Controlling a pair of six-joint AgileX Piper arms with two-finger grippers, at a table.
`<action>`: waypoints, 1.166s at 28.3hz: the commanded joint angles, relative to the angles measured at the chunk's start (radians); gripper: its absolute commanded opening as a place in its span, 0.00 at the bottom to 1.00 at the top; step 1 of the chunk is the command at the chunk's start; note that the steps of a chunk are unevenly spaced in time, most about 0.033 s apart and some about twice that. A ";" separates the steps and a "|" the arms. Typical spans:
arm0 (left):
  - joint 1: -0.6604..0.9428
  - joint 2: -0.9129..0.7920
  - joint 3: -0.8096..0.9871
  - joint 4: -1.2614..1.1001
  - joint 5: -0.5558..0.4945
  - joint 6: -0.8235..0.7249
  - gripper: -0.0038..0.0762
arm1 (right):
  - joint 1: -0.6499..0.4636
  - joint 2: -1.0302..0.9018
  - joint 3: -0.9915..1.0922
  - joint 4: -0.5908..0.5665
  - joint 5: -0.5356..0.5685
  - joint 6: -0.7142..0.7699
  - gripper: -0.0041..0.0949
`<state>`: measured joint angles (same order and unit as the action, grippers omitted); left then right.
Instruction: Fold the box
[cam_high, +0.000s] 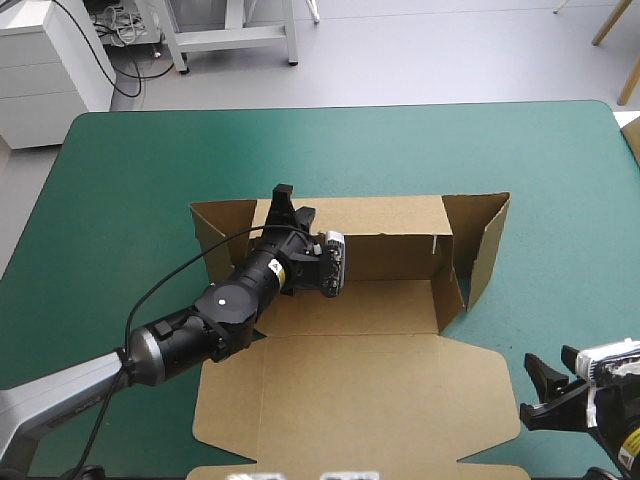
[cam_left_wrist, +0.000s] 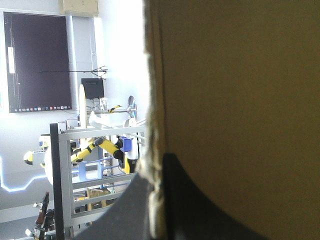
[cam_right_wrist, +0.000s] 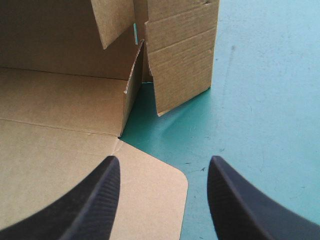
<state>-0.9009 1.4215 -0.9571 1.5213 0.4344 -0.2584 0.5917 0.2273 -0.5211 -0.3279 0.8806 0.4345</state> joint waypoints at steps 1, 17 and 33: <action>0.002 -0.030 -0.028 0.036 0.023 -0.022 0.04 | -0.006 0.099 -0.127 -0.034 -0.019 -0.040 0.55; 0.002 -0.030 -0.028 0.026 0.020 -0.022 0.04 | -0.006 0.647 -0.833 -0.270 0.230 -0.067 0.54; 0.002 -0.030 -0.028 -0.010 0.017 -0.022 0.04 | -0.107 1.134 -1.345 -0.191 0.264 -0.224 0.54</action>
<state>-0.9009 1.4215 -0.9571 1.5055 0.4354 -0.2674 0.5453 1.3178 -1.7835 -0.5500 1.1980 0.2488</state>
